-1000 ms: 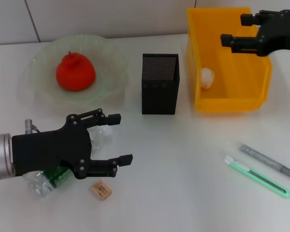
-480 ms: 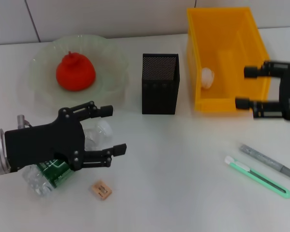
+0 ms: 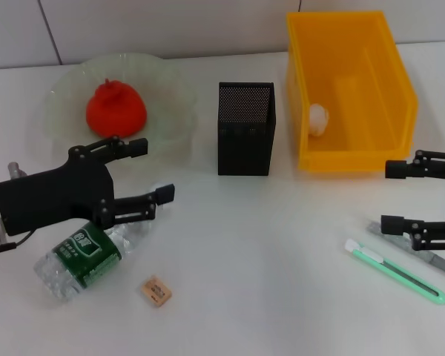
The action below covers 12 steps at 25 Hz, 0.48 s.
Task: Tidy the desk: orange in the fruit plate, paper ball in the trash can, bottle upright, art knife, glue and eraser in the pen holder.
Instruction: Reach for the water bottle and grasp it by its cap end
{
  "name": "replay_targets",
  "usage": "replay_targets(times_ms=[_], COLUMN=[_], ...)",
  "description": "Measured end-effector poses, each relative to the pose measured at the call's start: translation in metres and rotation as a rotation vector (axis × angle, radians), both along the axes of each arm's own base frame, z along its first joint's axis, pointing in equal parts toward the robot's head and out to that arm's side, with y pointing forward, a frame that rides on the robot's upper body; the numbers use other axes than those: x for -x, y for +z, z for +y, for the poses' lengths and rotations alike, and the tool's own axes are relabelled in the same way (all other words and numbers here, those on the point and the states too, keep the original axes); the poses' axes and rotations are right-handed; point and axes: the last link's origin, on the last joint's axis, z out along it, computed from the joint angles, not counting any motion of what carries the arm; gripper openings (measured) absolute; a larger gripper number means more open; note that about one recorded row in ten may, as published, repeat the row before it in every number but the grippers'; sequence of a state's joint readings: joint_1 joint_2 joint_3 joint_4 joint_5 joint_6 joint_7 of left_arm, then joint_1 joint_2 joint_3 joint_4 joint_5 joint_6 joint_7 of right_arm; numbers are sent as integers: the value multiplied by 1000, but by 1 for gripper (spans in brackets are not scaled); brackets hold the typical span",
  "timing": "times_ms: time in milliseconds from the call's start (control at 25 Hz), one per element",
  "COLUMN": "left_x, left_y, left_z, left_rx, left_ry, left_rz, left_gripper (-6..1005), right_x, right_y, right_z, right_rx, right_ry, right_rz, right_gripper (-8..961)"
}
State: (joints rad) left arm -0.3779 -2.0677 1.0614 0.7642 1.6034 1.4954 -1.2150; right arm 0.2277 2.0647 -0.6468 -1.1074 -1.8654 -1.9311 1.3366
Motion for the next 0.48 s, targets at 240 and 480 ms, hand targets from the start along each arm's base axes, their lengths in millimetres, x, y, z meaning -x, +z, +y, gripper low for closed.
replay_targets(times_ms=[240, 480], left_x=[0, -5], left_y=[-2, -3], left_z=[8, 16], left_rx=[-7, -25], left_ry=[54, 113], left_rz=[14, 70], left_gripper=[863, 863], right_x=[-10, -21], right_y=[2, 3], right_z=[-3, -7], right_rx=[-30, -74], right_ry=[-35, -55], right_rz=[41, 79], right_gripper=[754, 754])
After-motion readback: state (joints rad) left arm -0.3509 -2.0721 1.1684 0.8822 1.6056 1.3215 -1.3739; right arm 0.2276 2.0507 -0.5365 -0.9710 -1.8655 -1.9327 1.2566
